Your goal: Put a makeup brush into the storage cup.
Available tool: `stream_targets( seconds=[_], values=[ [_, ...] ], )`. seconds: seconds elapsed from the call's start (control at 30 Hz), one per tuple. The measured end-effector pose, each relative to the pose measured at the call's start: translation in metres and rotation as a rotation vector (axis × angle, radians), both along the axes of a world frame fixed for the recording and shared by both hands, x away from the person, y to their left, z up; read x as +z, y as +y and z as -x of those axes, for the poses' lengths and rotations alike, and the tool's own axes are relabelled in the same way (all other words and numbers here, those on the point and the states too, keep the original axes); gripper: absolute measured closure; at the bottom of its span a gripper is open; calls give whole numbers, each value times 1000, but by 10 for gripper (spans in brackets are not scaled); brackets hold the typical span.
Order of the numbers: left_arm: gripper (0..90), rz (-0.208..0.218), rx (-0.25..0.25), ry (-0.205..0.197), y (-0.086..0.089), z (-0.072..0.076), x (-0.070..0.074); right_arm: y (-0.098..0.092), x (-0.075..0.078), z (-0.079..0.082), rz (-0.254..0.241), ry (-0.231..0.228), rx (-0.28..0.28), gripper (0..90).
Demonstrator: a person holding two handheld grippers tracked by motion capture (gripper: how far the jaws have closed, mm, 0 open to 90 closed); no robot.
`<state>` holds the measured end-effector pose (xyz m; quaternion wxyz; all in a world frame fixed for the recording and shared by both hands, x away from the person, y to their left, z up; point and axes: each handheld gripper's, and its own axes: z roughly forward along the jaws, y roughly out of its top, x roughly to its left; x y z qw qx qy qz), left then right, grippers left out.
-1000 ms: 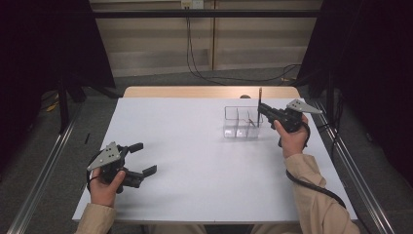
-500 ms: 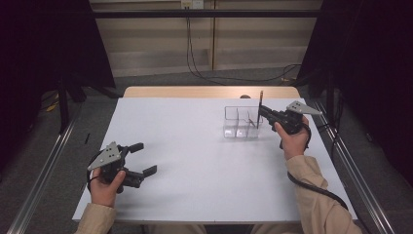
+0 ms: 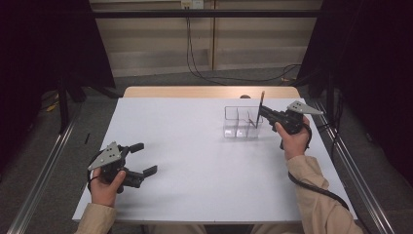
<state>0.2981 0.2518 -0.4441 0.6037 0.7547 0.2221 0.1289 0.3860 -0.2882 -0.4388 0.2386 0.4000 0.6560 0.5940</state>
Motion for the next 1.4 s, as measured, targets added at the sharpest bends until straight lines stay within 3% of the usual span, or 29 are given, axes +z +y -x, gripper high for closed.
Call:
stream_targets(
  seconds=[0.3, 0.67, 0.93, 1.4],
  values=[
    [29, 2, 0, -4, 0, 0, 1, 0, 1, 3, -33, 16, -8, 550],
    [29, 1, -1, -2, -1, 1, 1, 1, 3, 5, -35, 19, -3, 318],
    [29, -1, -2, -5, 0, 1, 1, 0, 3, 10, 0, 20, 6, 260],
    [29, 7, 3, -3, 2, 1, 0, 1, 5, 19, 16, 22, 19, 157]
  ],
)
